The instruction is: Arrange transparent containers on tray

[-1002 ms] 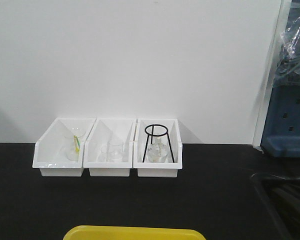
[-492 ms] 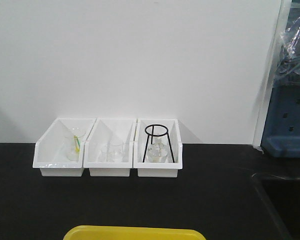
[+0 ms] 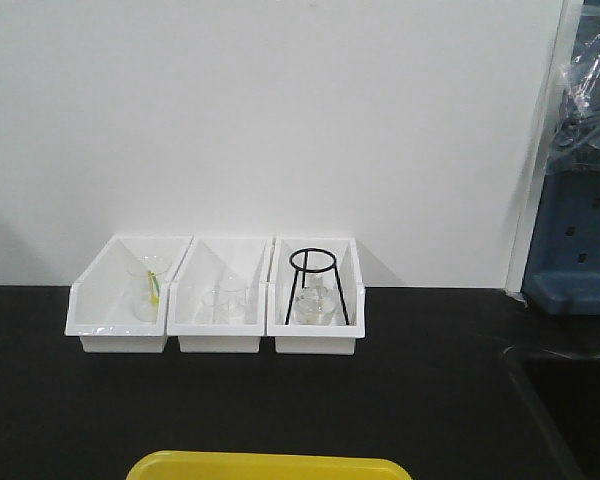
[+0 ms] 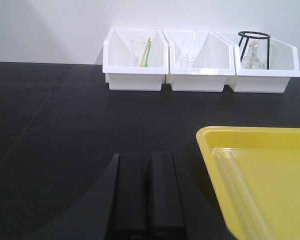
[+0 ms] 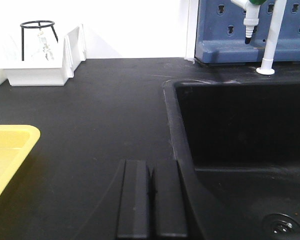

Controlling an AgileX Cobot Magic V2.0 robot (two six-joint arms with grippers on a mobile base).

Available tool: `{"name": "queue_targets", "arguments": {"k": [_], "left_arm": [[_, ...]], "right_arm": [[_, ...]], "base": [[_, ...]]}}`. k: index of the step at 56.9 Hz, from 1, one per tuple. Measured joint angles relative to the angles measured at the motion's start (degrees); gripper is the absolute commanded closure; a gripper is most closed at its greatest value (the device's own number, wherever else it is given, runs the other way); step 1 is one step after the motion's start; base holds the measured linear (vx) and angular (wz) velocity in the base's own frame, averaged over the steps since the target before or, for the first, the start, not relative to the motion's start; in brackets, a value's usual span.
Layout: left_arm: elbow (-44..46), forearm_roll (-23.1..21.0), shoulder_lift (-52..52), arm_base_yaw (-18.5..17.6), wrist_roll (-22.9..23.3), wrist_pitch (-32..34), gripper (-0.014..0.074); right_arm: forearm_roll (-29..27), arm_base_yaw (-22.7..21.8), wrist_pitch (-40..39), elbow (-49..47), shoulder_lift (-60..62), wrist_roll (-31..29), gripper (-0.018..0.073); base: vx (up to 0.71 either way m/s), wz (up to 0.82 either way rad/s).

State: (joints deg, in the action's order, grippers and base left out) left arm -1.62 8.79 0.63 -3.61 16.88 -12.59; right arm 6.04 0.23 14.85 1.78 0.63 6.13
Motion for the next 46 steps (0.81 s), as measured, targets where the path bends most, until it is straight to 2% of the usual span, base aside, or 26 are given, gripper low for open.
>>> {"name": "queue_targets", "arguments": {"k": [46], "left_arm": [[0.0,0.0,0.0,0.0,0.0,0.0,0.0603]], "right_arm": [[0.0,0.0,0.0,0.0,0.0,0.0,0.0571]], "base": [[0.00,0.00]]}}
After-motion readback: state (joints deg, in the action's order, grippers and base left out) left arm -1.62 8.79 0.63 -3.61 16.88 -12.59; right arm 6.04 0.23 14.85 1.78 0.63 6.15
